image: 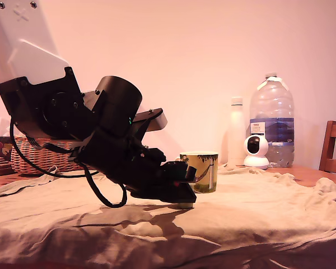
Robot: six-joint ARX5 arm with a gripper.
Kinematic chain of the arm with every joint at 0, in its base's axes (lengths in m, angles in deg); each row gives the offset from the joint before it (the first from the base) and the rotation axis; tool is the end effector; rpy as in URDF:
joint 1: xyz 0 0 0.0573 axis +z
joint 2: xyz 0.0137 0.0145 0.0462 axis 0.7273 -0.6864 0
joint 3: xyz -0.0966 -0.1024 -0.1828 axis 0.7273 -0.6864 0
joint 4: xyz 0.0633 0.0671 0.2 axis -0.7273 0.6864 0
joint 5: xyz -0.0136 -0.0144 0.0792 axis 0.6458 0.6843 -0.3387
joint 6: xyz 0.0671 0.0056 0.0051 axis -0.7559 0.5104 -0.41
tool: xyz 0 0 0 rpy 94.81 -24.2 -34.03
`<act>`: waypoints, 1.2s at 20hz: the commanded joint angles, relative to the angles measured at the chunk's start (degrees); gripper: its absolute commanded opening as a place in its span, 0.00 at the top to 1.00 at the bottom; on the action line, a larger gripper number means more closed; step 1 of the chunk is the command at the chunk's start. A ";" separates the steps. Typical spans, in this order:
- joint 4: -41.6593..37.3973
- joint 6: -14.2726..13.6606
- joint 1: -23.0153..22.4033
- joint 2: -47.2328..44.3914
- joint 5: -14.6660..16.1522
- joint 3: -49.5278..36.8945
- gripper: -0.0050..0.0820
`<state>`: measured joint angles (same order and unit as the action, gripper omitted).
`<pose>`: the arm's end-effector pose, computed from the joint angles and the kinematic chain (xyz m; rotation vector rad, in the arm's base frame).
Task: Pick up the coffee capsules on the table and drop them inside the coffee cup
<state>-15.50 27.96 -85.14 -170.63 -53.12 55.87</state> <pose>0.2870 -0.2404 0.0825 0.1024 0.5179 -0.8392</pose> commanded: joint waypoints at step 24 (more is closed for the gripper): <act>22.34 -2.05 3.76 -1.33 2.51 28.74 0.72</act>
<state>5.64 26.23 -81.66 -170.65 -50.36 84.28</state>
